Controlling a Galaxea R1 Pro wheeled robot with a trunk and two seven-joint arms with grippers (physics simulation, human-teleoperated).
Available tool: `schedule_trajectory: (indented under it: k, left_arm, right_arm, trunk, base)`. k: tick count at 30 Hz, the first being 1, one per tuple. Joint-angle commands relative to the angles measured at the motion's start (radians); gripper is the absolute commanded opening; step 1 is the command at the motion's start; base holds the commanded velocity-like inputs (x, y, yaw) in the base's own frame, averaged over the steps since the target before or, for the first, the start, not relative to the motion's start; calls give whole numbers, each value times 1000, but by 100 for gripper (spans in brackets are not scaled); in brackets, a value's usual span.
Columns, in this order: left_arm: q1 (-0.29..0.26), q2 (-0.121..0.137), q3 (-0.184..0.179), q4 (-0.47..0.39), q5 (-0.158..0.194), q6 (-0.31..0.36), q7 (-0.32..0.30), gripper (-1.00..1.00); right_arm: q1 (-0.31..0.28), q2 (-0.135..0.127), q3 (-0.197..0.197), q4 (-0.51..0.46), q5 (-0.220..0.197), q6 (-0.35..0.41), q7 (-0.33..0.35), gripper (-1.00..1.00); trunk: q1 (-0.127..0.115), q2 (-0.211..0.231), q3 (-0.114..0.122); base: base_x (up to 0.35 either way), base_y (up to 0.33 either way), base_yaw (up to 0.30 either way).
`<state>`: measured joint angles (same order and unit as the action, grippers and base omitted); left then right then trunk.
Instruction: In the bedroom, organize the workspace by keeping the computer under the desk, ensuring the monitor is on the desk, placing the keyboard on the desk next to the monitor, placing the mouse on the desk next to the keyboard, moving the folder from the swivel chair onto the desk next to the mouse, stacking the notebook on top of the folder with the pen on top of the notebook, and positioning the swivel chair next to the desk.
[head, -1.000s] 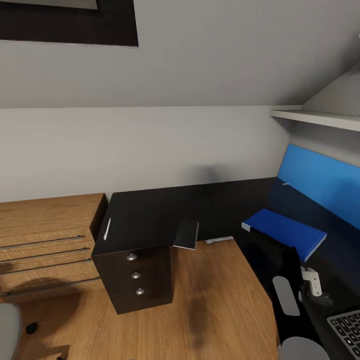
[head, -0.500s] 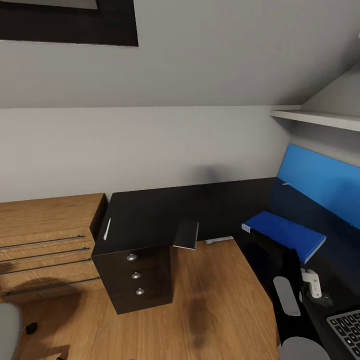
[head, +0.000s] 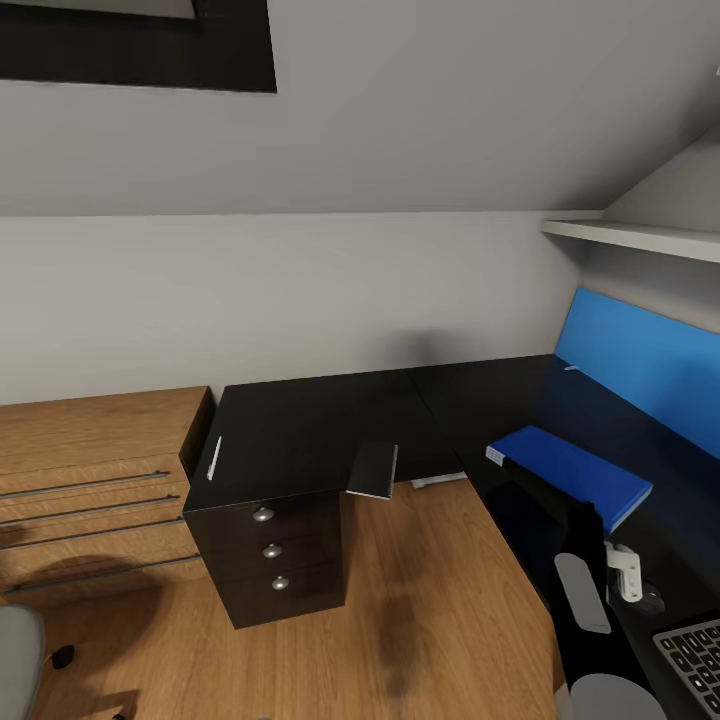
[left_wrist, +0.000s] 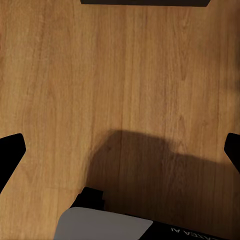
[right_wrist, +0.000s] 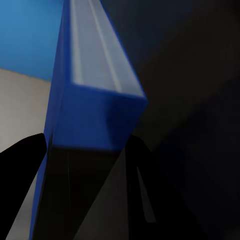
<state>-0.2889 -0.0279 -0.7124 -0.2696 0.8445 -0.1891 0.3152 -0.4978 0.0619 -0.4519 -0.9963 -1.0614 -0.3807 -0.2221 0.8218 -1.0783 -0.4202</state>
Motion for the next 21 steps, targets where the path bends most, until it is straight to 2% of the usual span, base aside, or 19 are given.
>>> schedule_trajectory:
  k: [1,8,13,21]
  left_arm:
    - [-1,0,-9,0,8,-4,5,100]
    - [-1,0,-9,0,8,-5,5,100]
    - [-1,0,-9,0,8,-5,5,100]
    - [-1,0,-9,0,8,-5,5,100]
  right_arm:
    - [-1,-1,-1,0,-7,-3,-1,-100]
    - [-17,-29,-1,87,-6,-4,-2,-100]
    - [-38,-38,-1,131,-6,-5,-2,-100]
    - [-42,-42,-1,141,-6,-6,-2,-100]
  trunk:
    - [0,-1,-1]
    - [0,-1,-1]
    - [0,-1,-1]
    - [0,-1,-1]
  base:
    - [0,0,0]
    - [0,0,0]
    - [0,0,0]
    - [0,0,0]
